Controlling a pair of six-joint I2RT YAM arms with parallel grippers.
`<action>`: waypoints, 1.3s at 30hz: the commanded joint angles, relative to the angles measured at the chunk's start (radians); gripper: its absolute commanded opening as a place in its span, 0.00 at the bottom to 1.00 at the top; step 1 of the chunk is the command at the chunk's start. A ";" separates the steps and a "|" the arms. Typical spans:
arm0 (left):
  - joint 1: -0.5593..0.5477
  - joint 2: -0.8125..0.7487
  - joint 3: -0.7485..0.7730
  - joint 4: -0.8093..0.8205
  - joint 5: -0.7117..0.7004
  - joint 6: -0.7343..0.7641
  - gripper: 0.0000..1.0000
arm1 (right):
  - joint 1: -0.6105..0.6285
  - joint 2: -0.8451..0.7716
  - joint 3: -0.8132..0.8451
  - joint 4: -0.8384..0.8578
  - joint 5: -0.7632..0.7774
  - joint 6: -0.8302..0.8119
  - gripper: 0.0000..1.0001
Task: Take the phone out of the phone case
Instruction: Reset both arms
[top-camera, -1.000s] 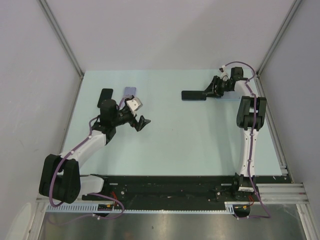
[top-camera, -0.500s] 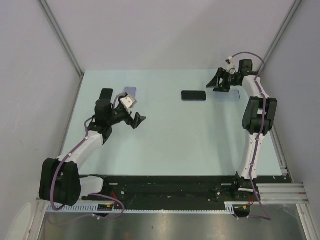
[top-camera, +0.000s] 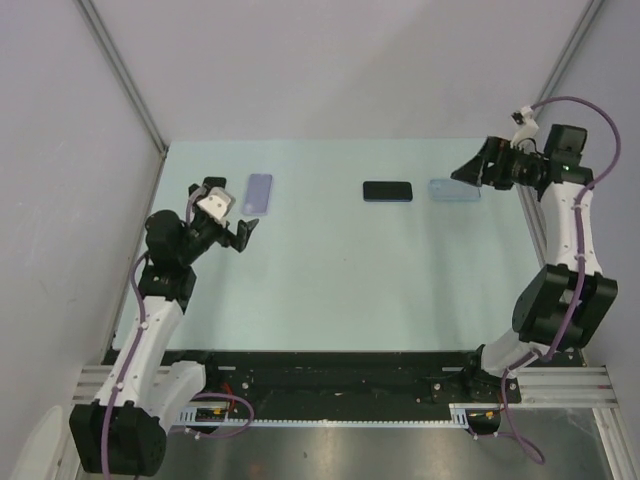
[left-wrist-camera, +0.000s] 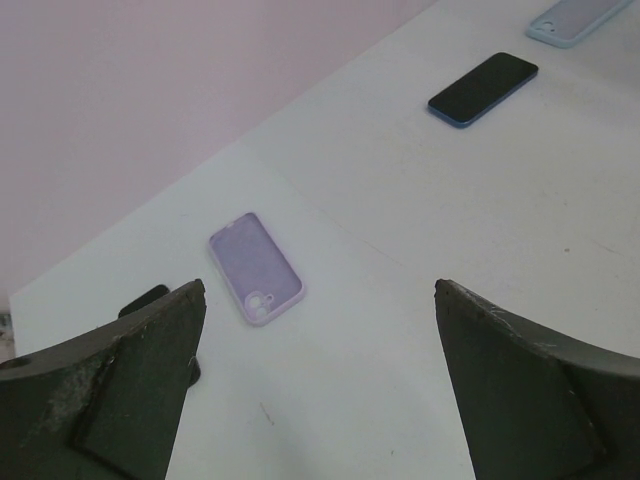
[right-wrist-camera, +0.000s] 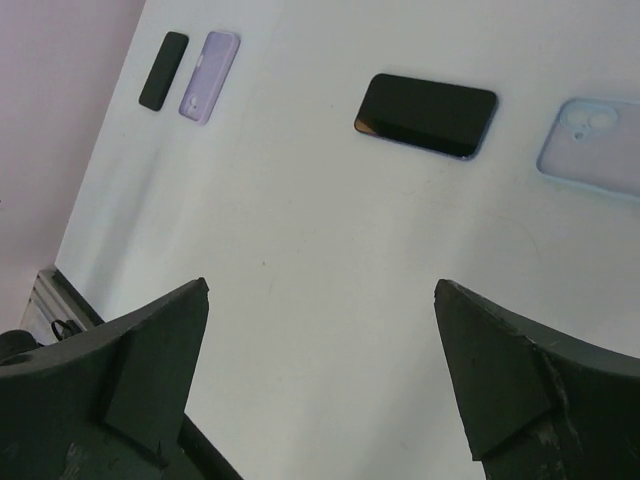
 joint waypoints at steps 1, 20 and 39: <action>0.050 -0.086 -0.021 -0.080 -0.022 -0.032 1.00 | -0.071 -0.153 -0.087 -0.059 0.020 -0.065 1.00; 0.680 -0.227 -0.092 -0.212 0.405 -0.047 1.00 | -0.477 -0.929 -0.592 -0.030 0.167 -0.341 1.00; 0.733 -0.269 -0.187 -0.182 0.486 -0.018 1.00 | -0.813 -1.120 -0.887 0.152 0.008 -0.330 1.00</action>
